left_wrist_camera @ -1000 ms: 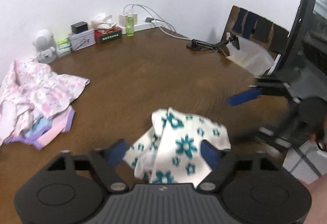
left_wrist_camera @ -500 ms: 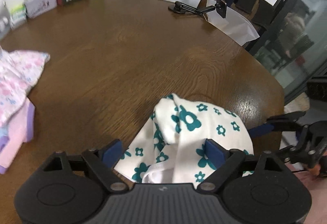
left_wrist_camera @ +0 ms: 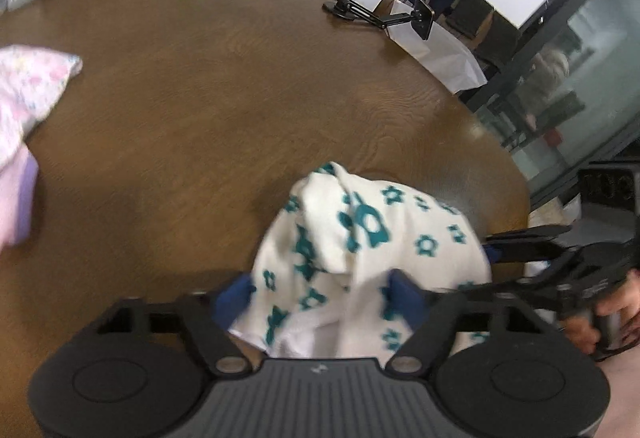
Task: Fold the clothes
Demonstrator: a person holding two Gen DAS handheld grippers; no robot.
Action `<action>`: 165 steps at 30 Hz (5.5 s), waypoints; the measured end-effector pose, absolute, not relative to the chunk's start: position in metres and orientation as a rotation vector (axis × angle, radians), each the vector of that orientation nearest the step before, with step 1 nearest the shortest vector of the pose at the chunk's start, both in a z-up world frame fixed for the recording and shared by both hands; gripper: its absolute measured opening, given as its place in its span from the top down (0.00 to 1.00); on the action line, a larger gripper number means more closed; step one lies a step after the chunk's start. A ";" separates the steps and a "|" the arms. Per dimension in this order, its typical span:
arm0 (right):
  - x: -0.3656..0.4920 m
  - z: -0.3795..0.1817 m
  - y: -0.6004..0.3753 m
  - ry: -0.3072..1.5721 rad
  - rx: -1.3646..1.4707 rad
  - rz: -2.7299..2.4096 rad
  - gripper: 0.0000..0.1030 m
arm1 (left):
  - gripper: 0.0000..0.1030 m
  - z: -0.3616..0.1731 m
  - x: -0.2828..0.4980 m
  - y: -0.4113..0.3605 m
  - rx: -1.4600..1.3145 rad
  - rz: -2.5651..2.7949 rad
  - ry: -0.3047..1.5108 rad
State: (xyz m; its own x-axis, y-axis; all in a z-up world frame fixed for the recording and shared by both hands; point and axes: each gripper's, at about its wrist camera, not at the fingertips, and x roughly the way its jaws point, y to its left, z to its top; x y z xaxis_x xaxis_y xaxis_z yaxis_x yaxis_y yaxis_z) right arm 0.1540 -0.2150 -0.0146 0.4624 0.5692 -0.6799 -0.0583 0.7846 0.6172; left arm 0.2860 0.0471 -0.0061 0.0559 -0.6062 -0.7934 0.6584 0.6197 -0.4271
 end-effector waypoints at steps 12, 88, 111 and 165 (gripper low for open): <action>0.173 -0.021 -0.230 1.024 0.581 0.495 0.62 | 0.69 0.003 0.261 0.057 -0.174 -0.830 1.108; 0.506 0.038 -0.214 0.594 -0.023 0.380 0.00 | 0.02 0.056 0.480 -0.008 -0.022 -0.180 0.536; 0.184 0.048 -0.203 0.536 0.051 0.366 0.00 | 0.00 0.035 0.126 0.022 -0.104 -0.088 0.482; 0.041 0.010 -0.201 0.541 0.060 0.349 0.00 | 0.00 0.002 0.013 0.002 -0.085 -0.077 0.450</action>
